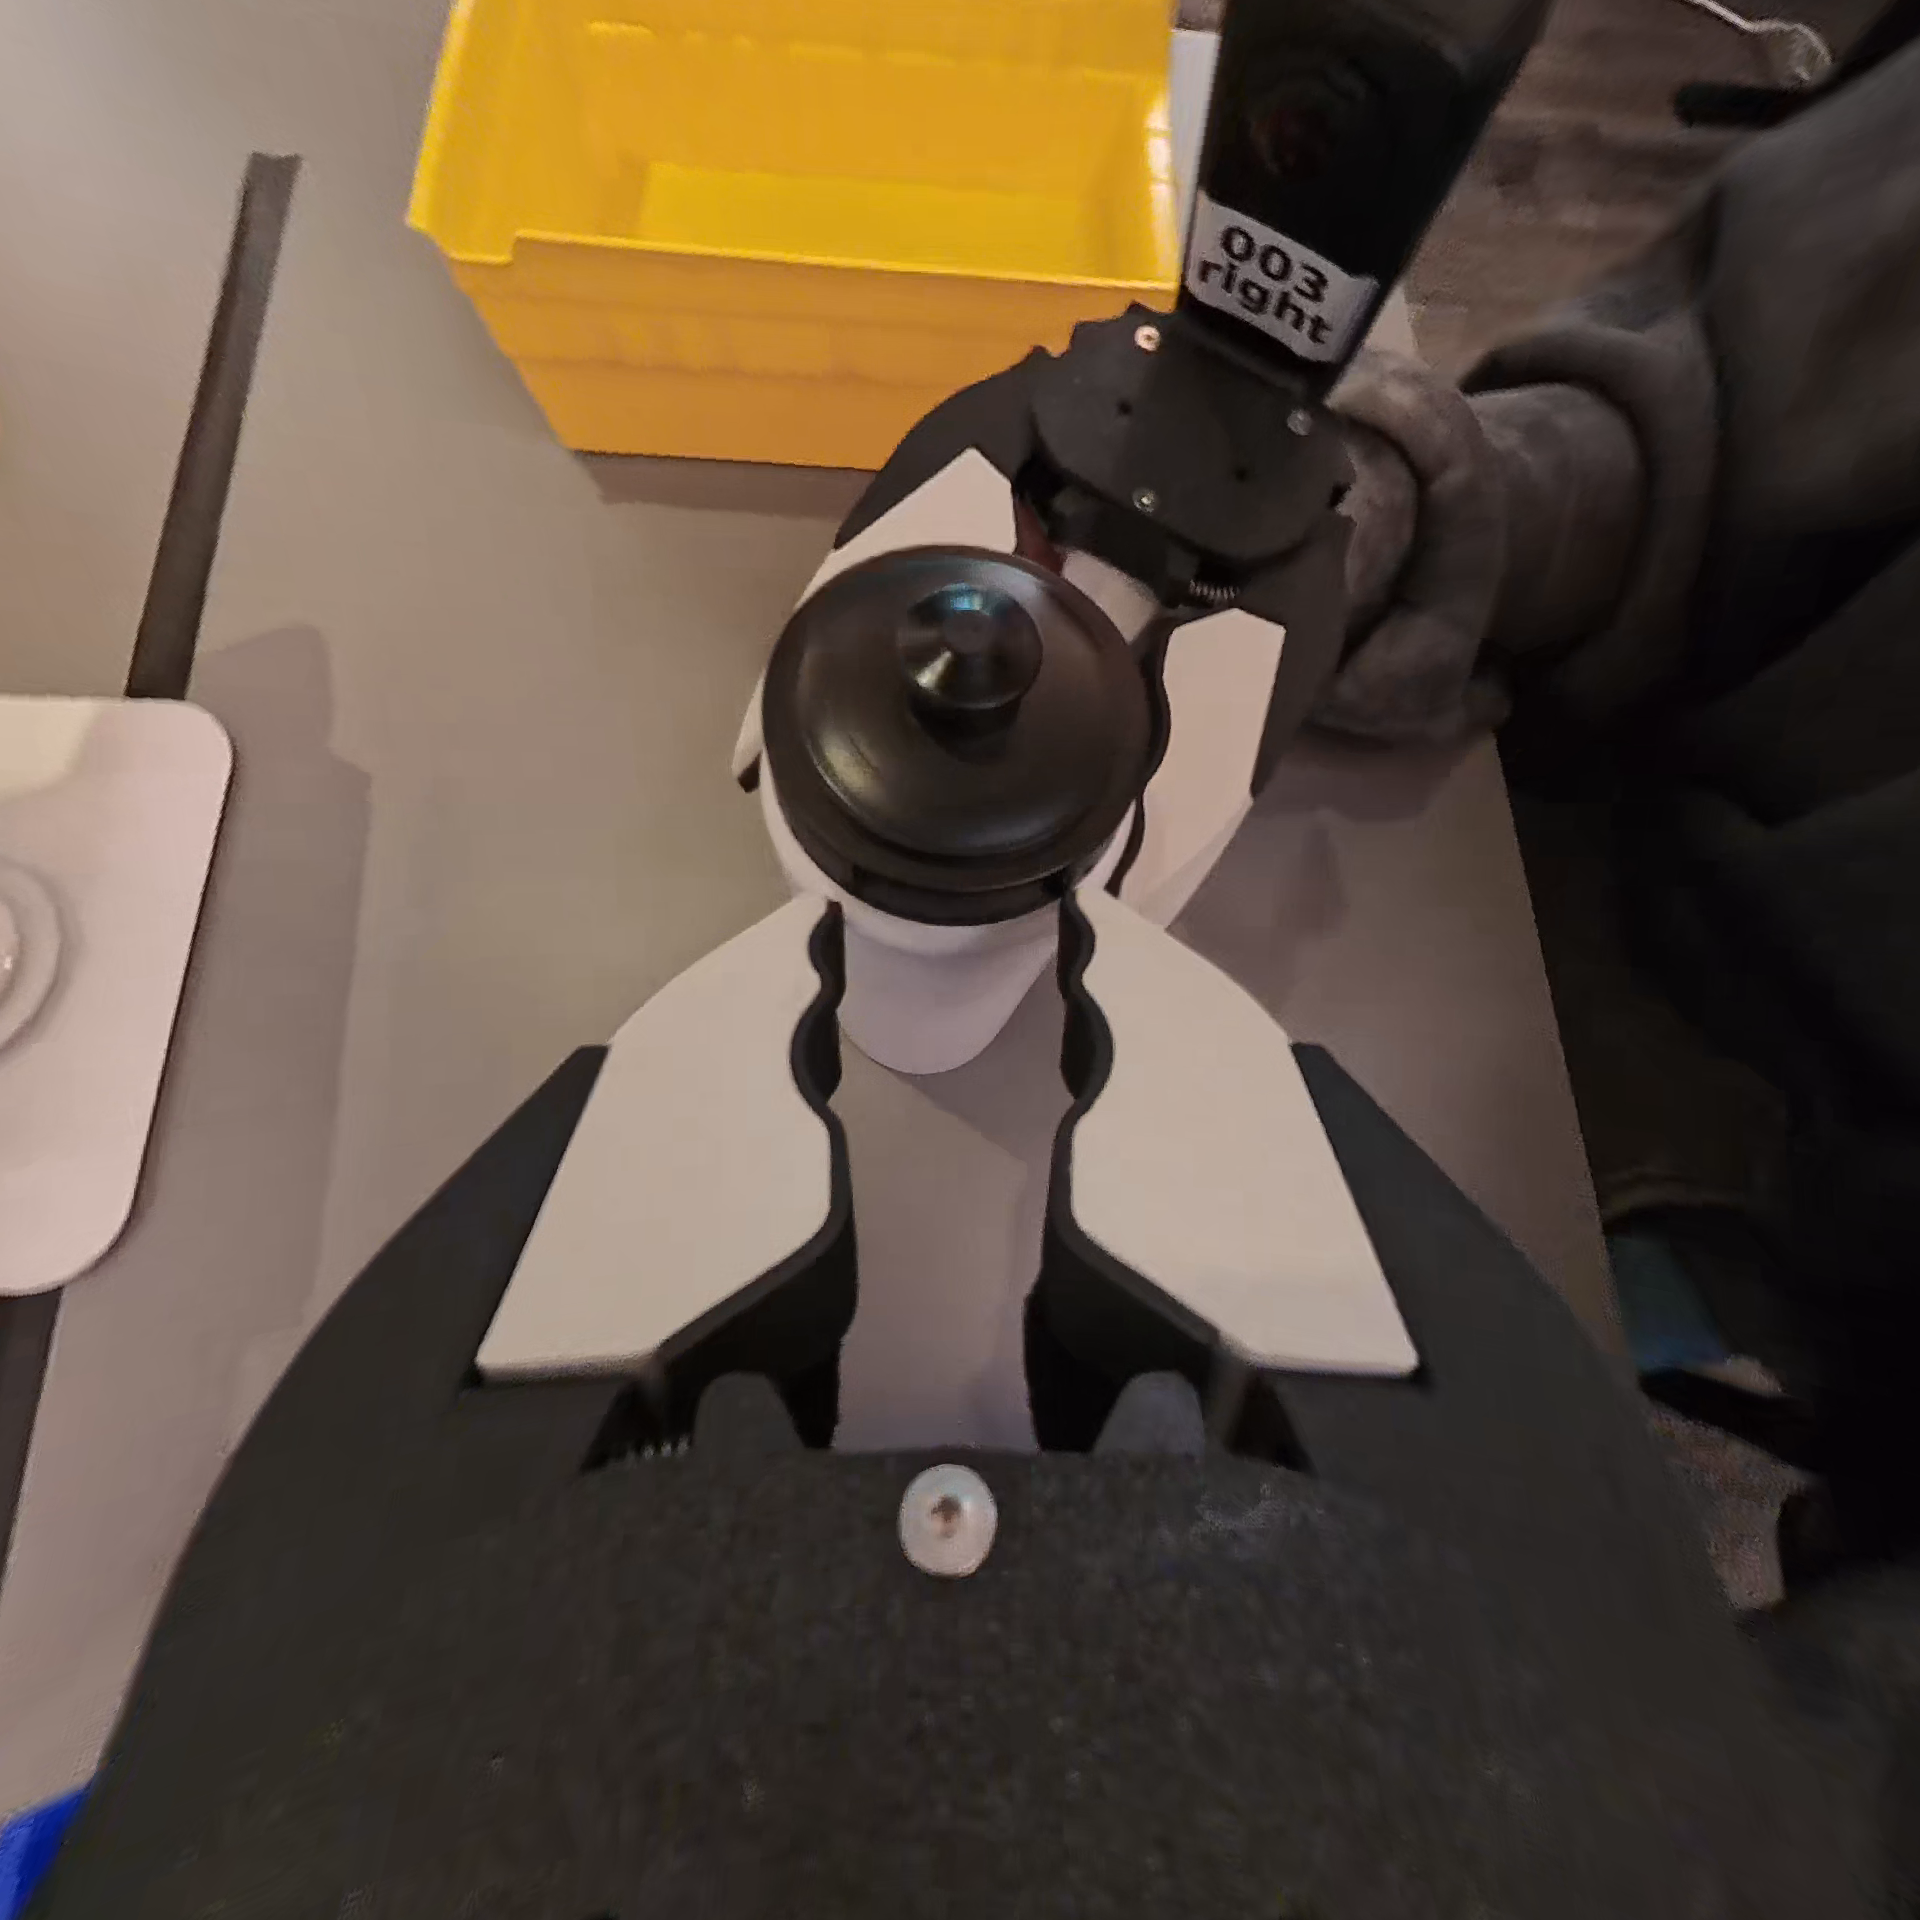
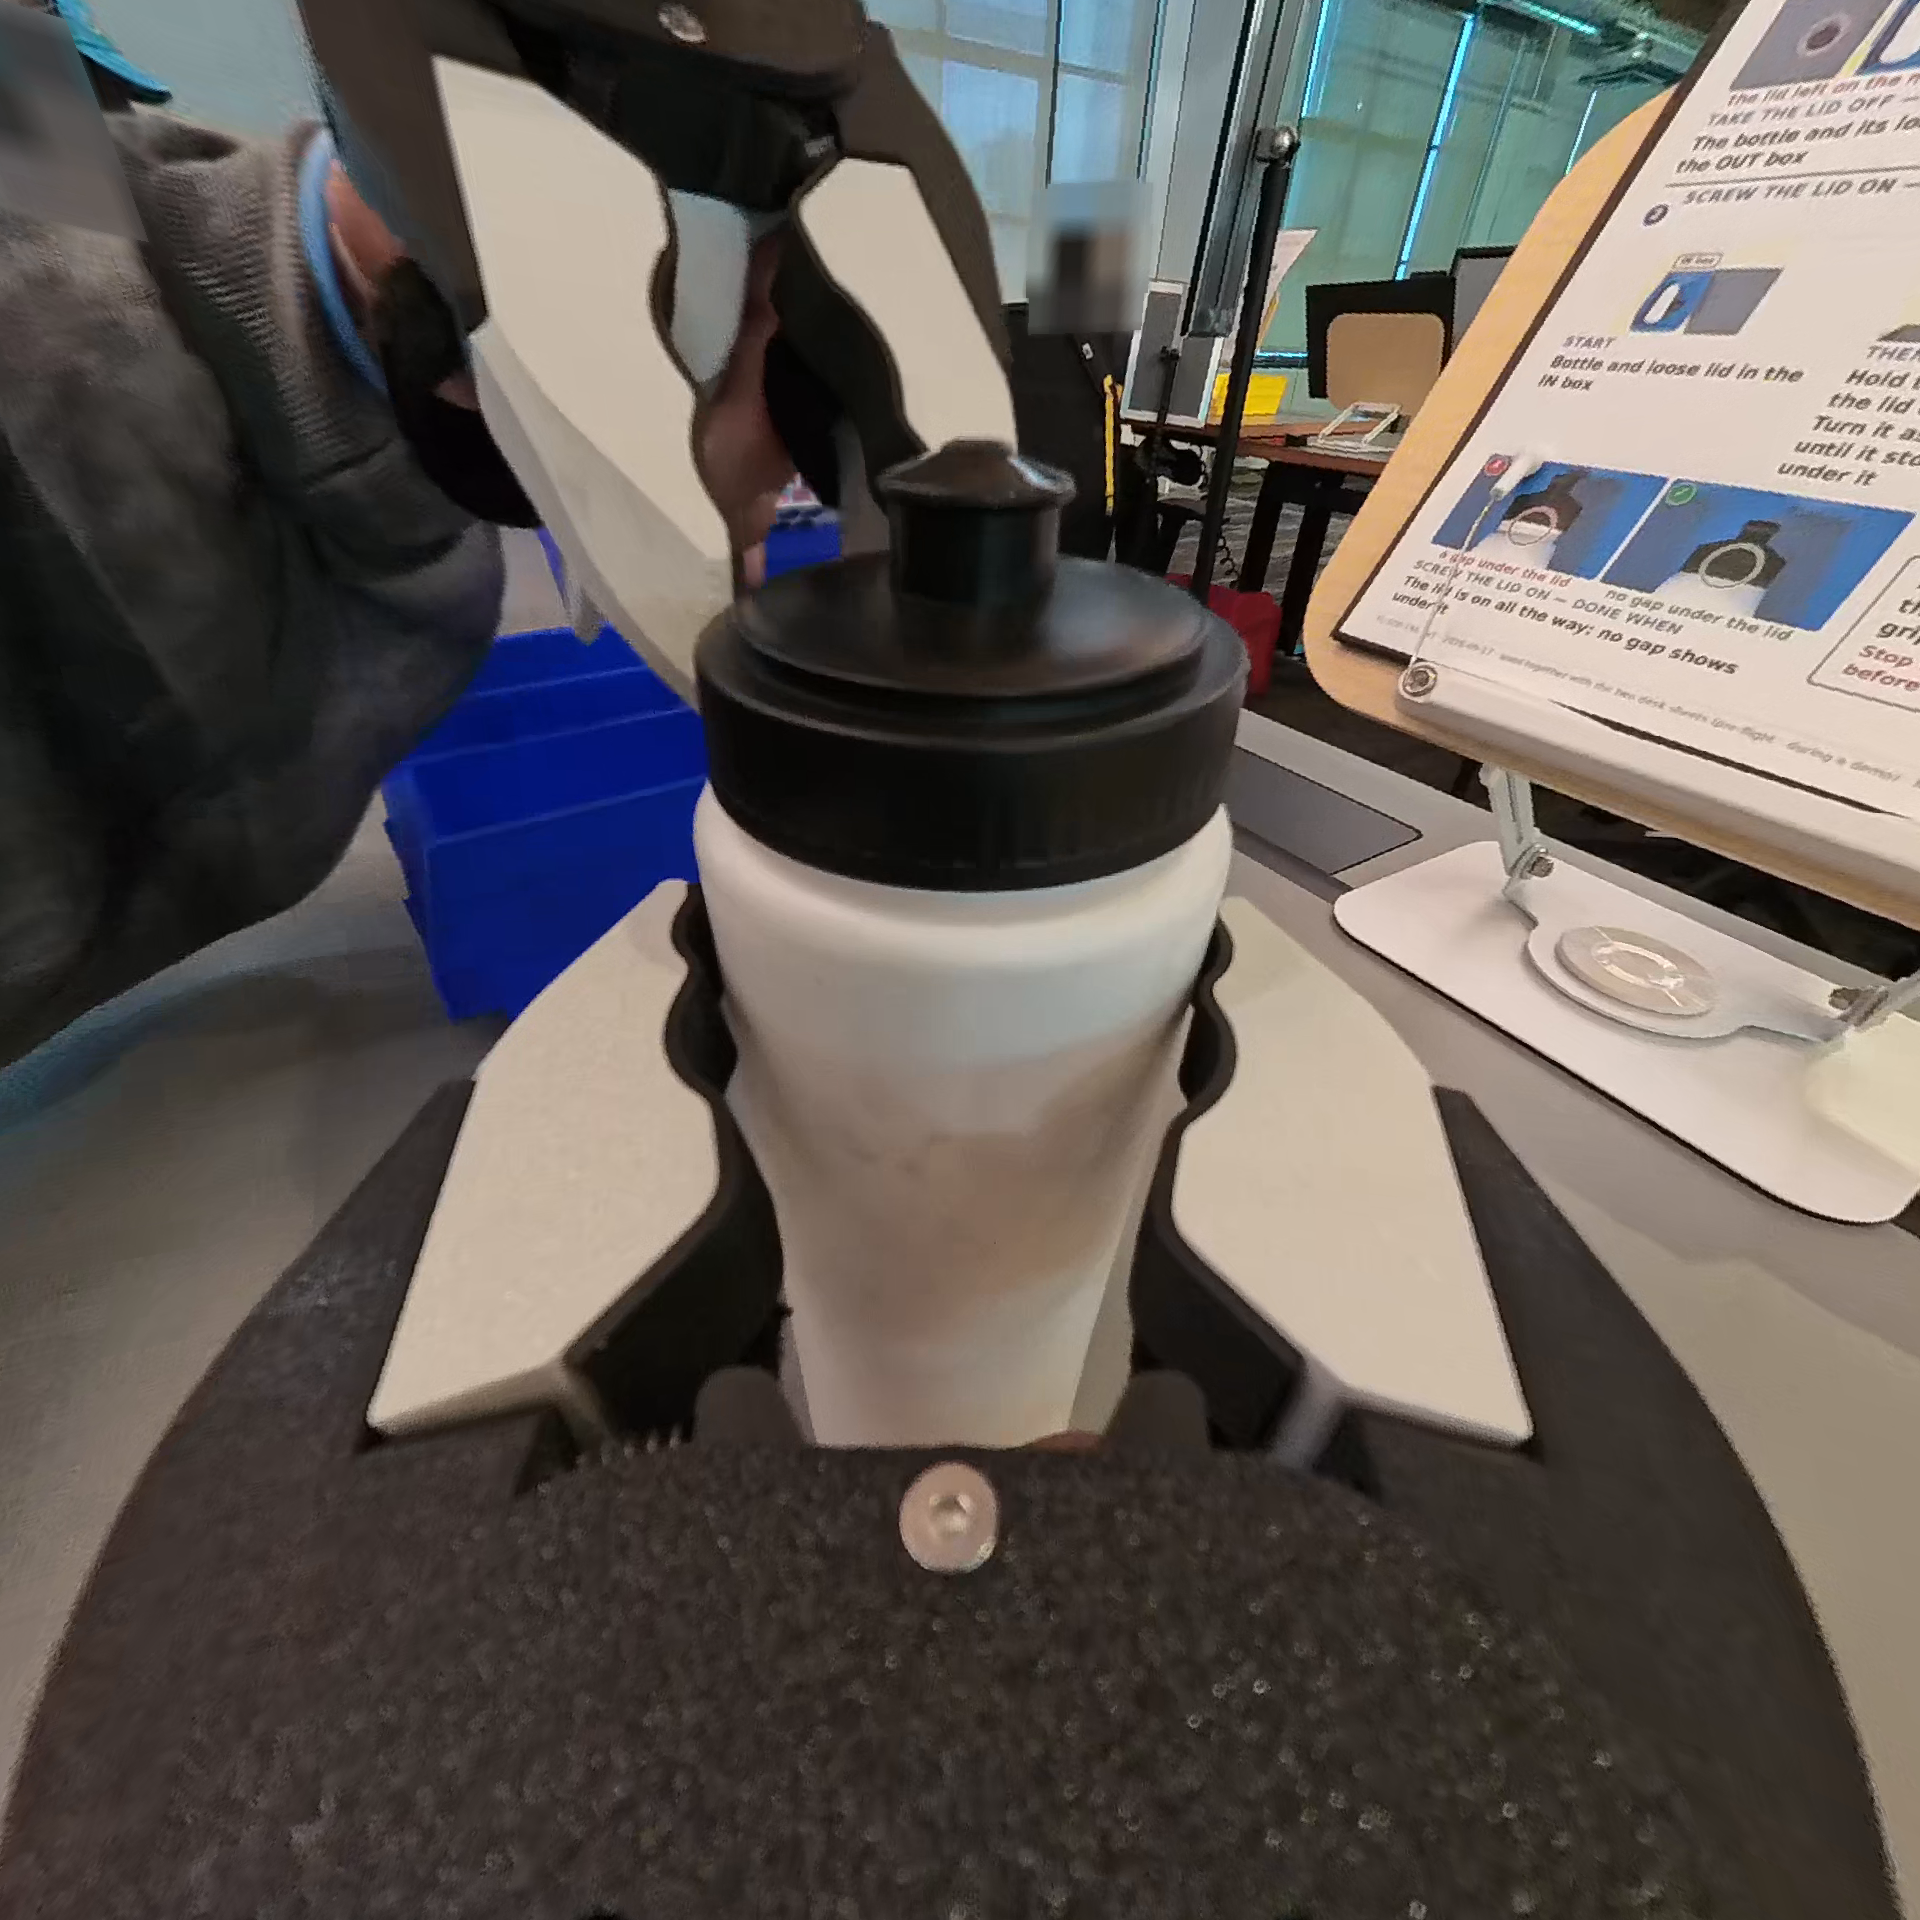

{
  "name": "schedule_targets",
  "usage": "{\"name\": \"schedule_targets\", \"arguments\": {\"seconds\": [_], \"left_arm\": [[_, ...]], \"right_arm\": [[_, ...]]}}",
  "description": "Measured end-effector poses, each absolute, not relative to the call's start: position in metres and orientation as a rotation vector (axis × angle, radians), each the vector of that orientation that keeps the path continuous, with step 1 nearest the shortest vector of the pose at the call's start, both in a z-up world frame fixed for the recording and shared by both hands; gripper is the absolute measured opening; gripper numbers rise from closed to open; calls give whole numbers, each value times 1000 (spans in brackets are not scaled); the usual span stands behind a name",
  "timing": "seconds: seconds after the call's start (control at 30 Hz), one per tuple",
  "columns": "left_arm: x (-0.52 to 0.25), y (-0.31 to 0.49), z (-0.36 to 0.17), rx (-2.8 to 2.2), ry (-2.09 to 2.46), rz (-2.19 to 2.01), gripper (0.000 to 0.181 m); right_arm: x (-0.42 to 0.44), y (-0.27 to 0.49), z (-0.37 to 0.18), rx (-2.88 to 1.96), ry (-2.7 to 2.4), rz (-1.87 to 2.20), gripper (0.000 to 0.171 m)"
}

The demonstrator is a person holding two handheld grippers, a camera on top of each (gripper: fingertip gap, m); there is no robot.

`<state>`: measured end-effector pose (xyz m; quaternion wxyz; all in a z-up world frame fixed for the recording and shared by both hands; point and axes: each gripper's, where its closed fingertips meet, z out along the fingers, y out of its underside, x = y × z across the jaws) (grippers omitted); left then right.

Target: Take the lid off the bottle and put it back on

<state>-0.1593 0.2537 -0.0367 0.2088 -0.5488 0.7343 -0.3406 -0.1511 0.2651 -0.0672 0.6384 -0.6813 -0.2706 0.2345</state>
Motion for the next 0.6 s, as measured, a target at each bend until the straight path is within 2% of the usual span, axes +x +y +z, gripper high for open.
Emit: {"name": "schedule_targets", "arguments": {"seconds": [0.1, 0.27, 0.4, 0.47, 0.53, 0.6], "left_arm": [[-158, 257, -36, -1459, 2135, -991, 35], [-154, 258, -32, -1427, 2147, -1002, 39], [-154, 252, -21, -1492, 1973, -1049, 68], [-147, 253, -13, -1566, 1778, -1046, 91], [-140, 262, -6, -1649, 1550, -975, 106], [-136, 270, -1, -1741, 1310, -903, 108]], "right_arm": [[-150, 266, -67, -1557, -604, 530, 86], [-148, 269, -66, -1549, -582, 546, 86], [-148, 270, -67, -1552, -587, 509, 86], [-148, 270, -67, -1554, -585, 505, 86], [-147, 270, -67, -1555, -582, 501, 86], [-148, 270, -67, -1553, -578, 498, 86]]}}
